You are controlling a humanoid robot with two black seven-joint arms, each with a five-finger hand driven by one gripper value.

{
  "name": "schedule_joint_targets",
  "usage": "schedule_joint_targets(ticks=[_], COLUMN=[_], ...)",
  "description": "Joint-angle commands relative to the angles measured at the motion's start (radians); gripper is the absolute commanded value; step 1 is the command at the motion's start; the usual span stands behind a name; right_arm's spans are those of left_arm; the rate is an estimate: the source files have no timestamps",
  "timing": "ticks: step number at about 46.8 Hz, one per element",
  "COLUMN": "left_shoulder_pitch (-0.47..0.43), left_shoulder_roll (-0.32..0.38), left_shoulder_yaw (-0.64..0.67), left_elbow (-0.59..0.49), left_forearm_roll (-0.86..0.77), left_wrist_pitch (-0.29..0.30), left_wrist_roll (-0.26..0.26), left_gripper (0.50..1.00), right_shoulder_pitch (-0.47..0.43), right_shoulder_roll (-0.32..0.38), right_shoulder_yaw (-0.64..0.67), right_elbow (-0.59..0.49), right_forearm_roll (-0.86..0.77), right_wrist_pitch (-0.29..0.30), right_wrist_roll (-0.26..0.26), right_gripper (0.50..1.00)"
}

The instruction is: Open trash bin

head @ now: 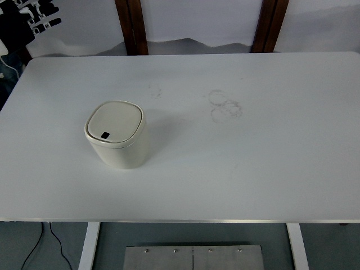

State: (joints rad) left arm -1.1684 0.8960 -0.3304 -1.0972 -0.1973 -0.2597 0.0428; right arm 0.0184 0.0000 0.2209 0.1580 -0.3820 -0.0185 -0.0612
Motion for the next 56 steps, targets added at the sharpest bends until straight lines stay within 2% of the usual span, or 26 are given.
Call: schedule_joint_targets(ticks=[1,21,30,39,48,56], left_shoulder_pitch=[-0.095,-0.473,-0.612,-0.793,-0.91,-0.947], left_shoulder_roll=[0.003,0.029,0.02,-0.014,-0.026,-0.025], left_shoulder_yaw=[0.094,0.548,0.692,0.843,0.953,1.015], left_elbow=[-0.021,-0.162,-0.223,-0.302,-0.362,-0.395], left_forearm_roll=[0.039,0.242,0.306,0.312,0.329,0.378], left_wrist_pitch=[-0.022,-0.136,-0.176,-0.22,-0.286,-0.297], left_wrist_roll=[0.008,0.037,0.06,0.078,0.078,0.078], left_gripper=[1.0,1.0,1.0,1.0,1.0,1.0], right_shoulder_pitch=[0.0,0.0,0.0,0.0,0.0,0.0], right_shoulder_roll=[0.0,0.0,0.0,0.0,0.0,0.0], right_shoulder_yaw=[0.0,0.0,0.0,0.0,0.002,0.002], right_elbow=[0.0,0.0,0.0,0.0,0.0,0.0], right_forearm_roll=[0.0,0.0,0.0,0.0,0.0,0.0], right_wrist_pitch=[0.0,0.0,0.0,0.0,0.0,0.0], right_wrist_roll=[0.0,0.0,0.0,0.0,0.0,0.0], right_gripper=[0.995,0.995,0.995,0.995,0.995,0.995])
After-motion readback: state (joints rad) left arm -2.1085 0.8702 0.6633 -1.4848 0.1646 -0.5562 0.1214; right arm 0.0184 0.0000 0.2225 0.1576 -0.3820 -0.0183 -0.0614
